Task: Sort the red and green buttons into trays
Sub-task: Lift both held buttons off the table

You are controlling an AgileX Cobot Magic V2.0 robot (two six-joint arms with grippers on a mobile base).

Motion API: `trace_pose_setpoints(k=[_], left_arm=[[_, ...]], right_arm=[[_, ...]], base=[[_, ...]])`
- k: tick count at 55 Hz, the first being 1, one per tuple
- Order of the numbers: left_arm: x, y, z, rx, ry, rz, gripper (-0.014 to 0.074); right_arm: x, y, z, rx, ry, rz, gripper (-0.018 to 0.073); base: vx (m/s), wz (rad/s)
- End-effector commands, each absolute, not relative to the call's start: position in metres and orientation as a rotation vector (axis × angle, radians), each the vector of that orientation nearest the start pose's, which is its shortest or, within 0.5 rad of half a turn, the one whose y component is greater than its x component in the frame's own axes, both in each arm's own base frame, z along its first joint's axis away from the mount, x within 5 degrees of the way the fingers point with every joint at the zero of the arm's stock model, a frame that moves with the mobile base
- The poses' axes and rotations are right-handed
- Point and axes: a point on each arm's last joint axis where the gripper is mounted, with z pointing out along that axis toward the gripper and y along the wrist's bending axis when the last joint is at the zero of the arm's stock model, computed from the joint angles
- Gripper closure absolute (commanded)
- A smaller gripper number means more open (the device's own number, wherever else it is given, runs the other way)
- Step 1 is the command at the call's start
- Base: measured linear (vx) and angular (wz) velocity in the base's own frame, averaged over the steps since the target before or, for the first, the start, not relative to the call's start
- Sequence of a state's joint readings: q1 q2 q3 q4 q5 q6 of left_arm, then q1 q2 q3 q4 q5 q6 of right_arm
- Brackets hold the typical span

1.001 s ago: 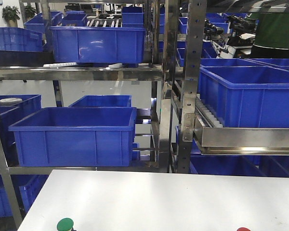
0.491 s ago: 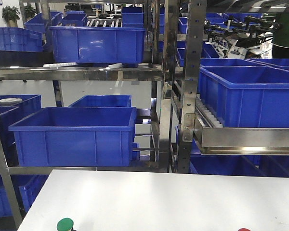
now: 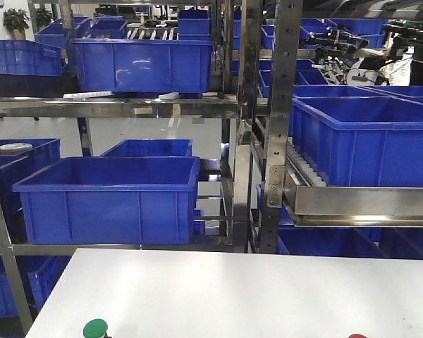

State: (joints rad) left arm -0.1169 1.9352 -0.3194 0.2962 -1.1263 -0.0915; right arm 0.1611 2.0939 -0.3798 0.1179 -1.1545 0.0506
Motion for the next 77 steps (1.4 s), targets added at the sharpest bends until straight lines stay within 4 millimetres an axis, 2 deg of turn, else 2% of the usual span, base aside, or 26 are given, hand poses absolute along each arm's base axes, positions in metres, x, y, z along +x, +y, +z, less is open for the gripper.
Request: trace_pose_setpoints(k=[1, 11, 19, 32, 34, 38, 45, 47, 52, 58, 65, 73, 74, 77], left_arm=[[0.263, -0.061, 0.107, 0.342, 1.767, -0.371, 0.0146], [0.287, -0.069, 0.104, 0.41, 1.739, -0.402, 0.0146], [0.302, -0.07, 0.095, 0.394, 1.792, -0.409, 0.0146], [0.327, -0.075, 0.093, 0.396, 1.746, -0.431, 0.0153], [0.329, -0.076, 0.093, 0.39, 1.745, -0.449, 0.0174], [0.329, -0.077, 0.093, 0.38, 1.755, -0.482, 0.0272], [0.328, -0.079, 0.097, 0.406, 1.729, -0.504, 0.0551], [0.328, -0.08, 0.1, 0.408, 1.728, -0.516, 0.0608], [0.327, -0.081, 0.117, 0.347, 1.744, -0.58, 0.0604], [0.326, -0.077, 0.148, 0.335, 1.761, -0.534, 0.0601], [0.315, -0.07, 0.2, 0.354, 1.74, -0.418, 0.06], [0.288, -0.059, 0.259, 0.32, 1.711, -0.299, 0.0599], [0.261, -0.048, 0.293, 0.255, 1.708, -0.232, 0.0599], [0.25, -0.043, 0.303, 0.218, 1.723, -0.205, 0.0599]], right_arm=[[0.269, 0.031, 0.081, 0.021, 1.823, 0.045, 0.057], [0.269, 0.028, 0.081, 0.05, 1.822, 0.022, 0.057], [0.269, 0.027, 0.081, 0.053, 1.822, 0.02, 0.0569], [0.269, 0.027, 0.081, 0.055, 1.822, 0.018, 0.0568], [0.269, 0.027, 0.081, 0.055, 1.822, 0.018, 0.0567], [0.269, 0.027, 0.081, 0.056, 1.822, 0.017, 0.0567], [0.269, 0.027, 0.081, 0.056, 1.822, 0.017, 0.0567], [0.269, 0.027, 0.081, 0.056, 1.822, 0.017, 0.0567], [0.269, 0.028, 0.082, 0.048, 1.819, 0.026, 0.0567], [0.271, 0.033, 0.095, 0.011, 1.797, 0.069, 0.0567], [0.269, 0.039, 0.128, -0.046, 1.781, 0.124, 0.0567], [0.254, 0.038, 0.186, -0.05, 1.744, 0.144, 0.0567], [0.227, 0.034, 0.229, -0.046, 1.735, 0.16, 0.0567], [0.211, 0.032, 0.243, -0.047, 1.758, 0.165, 0.0567]], base=[[0.0, 0.0], [0.0, 0.0], [0.0, 0.0], [0.0, 0.0], [0.0, 0.0], [0.0, 0.0], [0.0, 0.0], [0.0, 0.0], [0.0, 0.0], [0.0, 0.0], [0.0, 0.0], [0.0, 0.0], [0.0, 0.0], [0.0, 0.0]])
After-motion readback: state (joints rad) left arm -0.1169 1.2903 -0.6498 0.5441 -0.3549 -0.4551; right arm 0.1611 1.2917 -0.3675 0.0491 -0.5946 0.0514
